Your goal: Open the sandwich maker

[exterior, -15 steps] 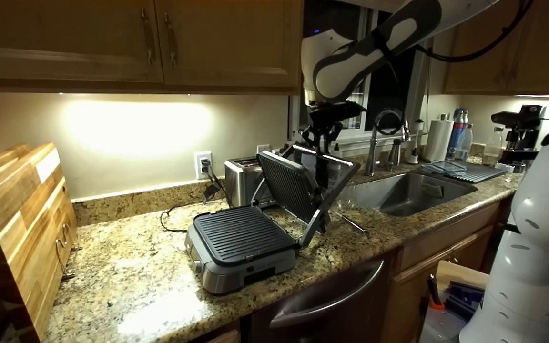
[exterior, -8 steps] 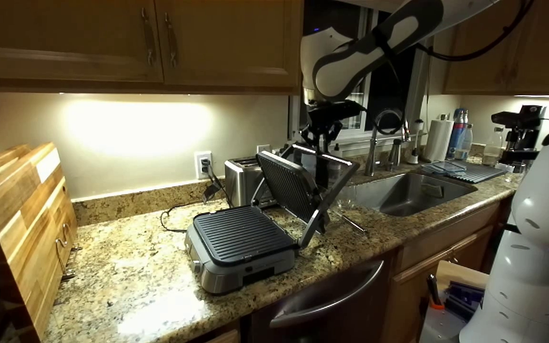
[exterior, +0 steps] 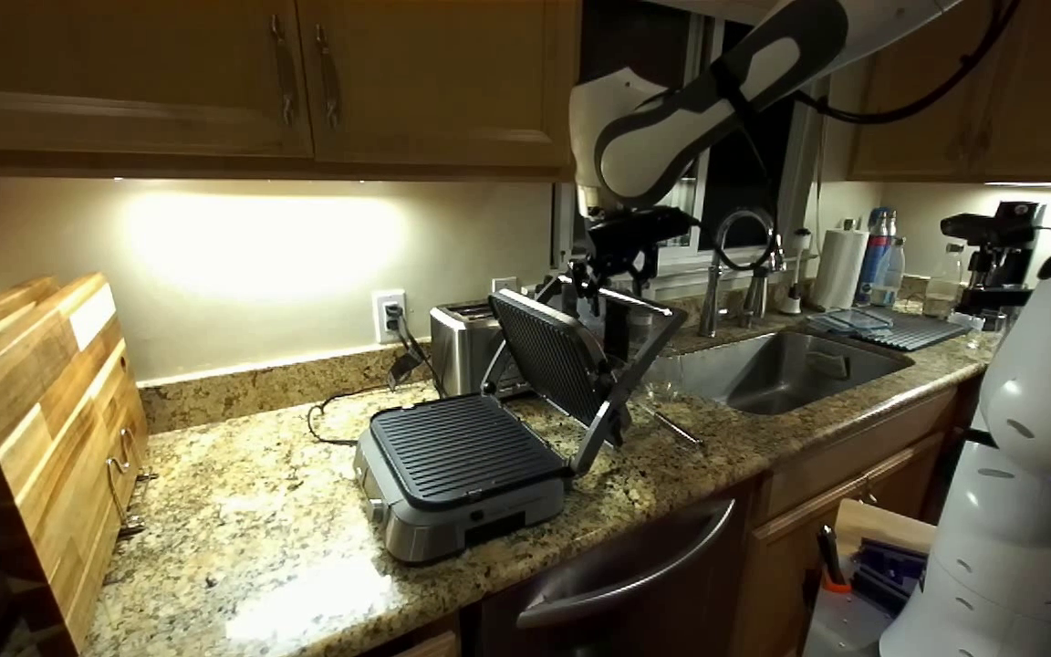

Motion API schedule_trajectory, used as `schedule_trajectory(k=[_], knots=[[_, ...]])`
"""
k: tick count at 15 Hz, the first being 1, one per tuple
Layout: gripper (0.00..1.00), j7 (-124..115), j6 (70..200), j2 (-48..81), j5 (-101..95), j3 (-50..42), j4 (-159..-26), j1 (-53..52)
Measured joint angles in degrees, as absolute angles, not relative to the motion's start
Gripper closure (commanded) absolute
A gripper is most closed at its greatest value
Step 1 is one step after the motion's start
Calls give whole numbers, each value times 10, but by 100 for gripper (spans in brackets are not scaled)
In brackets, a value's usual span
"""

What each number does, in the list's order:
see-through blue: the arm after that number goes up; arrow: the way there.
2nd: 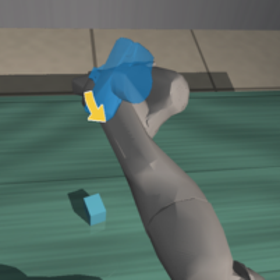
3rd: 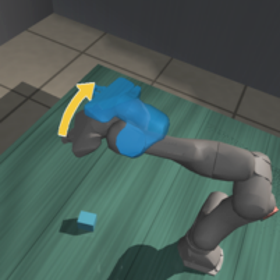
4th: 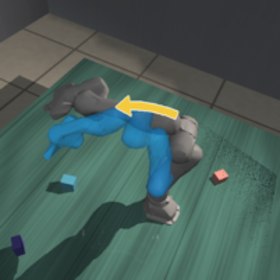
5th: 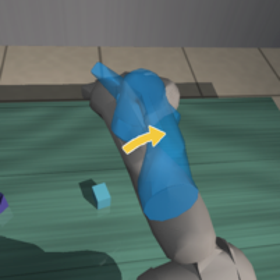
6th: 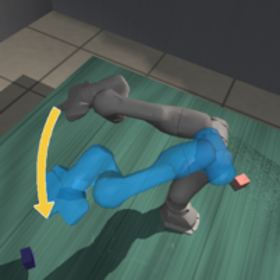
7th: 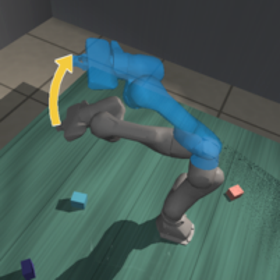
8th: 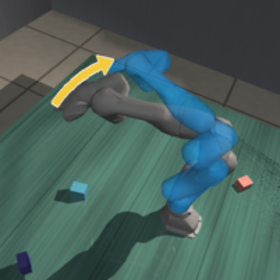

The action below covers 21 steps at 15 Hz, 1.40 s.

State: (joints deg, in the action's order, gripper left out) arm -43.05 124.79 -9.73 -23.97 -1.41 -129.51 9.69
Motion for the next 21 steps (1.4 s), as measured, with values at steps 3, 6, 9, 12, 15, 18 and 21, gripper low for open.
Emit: schedule_trajectory(k=[3,6,9,12,15,18,21], knots=[[0,-430,1243,-99,-244,-4,-1300,96],[0,-430,1220,-109,-253,7,-1300,94],[0,-425,1186,-138,-252,15,-1300,86],[0,-404,1157,-174,-245,21,-1299,78],[0,-362,1153,-202,-188,22,-1299,67],[0,-326,1153,-218,-103,22,-1297,52],[0,-316,1154,-226,-63,34,-1291,39]])
